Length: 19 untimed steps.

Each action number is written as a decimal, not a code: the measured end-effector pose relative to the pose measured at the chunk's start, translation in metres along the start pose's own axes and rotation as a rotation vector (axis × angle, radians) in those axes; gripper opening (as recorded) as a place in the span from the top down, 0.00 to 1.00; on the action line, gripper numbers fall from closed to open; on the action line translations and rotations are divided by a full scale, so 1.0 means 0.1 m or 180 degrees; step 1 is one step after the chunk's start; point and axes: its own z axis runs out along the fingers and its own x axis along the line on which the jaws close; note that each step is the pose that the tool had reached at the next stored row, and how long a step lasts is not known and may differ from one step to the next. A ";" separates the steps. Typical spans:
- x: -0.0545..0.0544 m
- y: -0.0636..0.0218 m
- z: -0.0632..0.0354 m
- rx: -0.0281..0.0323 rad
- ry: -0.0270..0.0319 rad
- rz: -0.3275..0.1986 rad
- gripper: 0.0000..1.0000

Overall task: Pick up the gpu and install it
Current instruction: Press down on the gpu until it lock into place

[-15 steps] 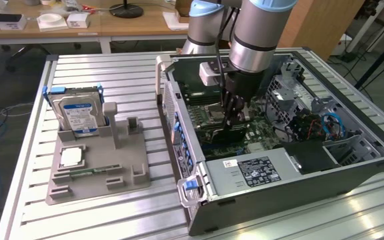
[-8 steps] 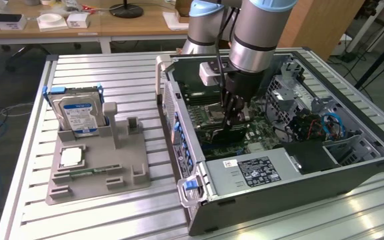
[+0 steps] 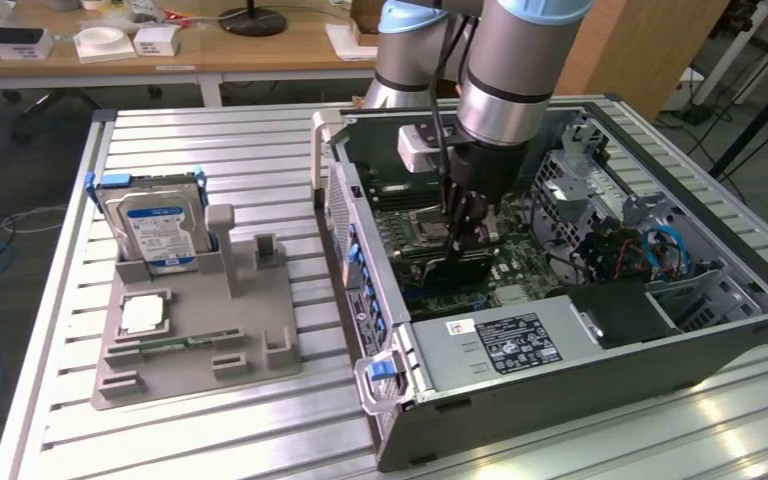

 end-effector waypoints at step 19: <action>0.00 0.113 0.078 0.0001 0.0006 -0.0001 0.89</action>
